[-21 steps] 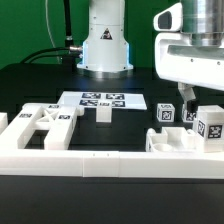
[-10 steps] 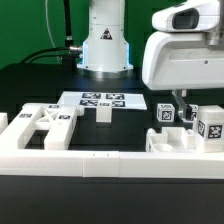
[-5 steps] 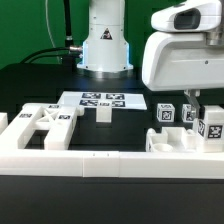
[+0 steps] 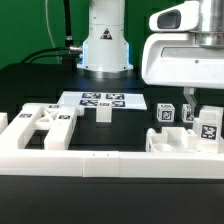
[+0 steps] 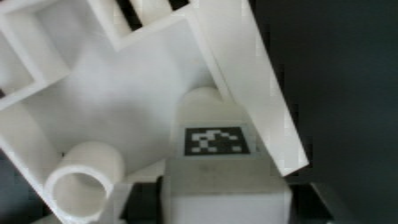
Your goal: Assemble chair
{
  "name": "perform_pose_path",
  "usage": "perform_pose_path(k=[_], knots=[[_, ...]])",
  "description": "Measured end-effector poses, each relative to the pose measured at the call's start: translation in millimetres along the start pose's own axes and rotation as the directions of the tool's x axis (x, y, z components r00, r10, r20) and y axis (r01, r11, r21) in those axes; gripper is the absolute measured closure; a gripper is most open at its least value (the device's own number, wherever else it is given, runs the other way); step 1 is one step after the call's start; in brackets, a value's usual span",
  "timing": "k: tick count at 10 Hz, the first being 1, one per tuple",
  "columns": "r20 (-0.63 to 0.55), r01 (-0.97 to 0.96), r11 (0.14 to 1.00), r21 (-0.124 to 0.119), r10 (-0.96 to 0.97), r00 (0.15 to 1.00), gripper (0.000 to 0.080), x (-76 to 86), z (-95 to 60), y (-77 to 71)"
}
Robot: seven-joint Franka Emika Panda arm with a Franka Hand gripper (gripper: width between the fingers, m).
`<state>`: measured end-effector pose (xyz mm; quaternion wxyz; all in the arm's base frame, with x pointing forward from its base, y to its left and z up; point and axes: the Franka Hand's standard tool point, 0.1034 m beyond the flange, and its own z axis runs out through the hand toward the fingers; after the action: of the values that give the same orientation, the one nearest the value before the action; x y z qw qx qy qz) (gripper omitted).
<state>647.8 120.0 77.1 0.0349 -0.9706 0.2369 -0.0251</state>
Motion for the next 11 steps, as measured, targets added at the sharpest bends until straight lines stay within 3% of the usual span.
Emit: perform_pose_path(k=[4, 6, 8, 9, 11], knots=[[0.000, -0.267, 0.964, 0.002, 0.267, 0.964, 0.0514, 0.3, 0.1, 0.1], [0.005, -0.475, 0.880, 0.006, 0.475, 0.880, 0.0514, -1.4, 0.3, -0.1], [0.042, -0.708, 0.706, 0.024, 0.706, 0.707, 0.0514, -2.5, 0.9, -2.0], [0.056, -0.830, 0.558, 0.019, 0.828, 0.558, 0.0514, -1.8, 1.3, -2.8], [0.065, -0.853, 0.521, 0.019, 0.851, 0.521, 0.0498, -1.5, 1.3, -2.8]])
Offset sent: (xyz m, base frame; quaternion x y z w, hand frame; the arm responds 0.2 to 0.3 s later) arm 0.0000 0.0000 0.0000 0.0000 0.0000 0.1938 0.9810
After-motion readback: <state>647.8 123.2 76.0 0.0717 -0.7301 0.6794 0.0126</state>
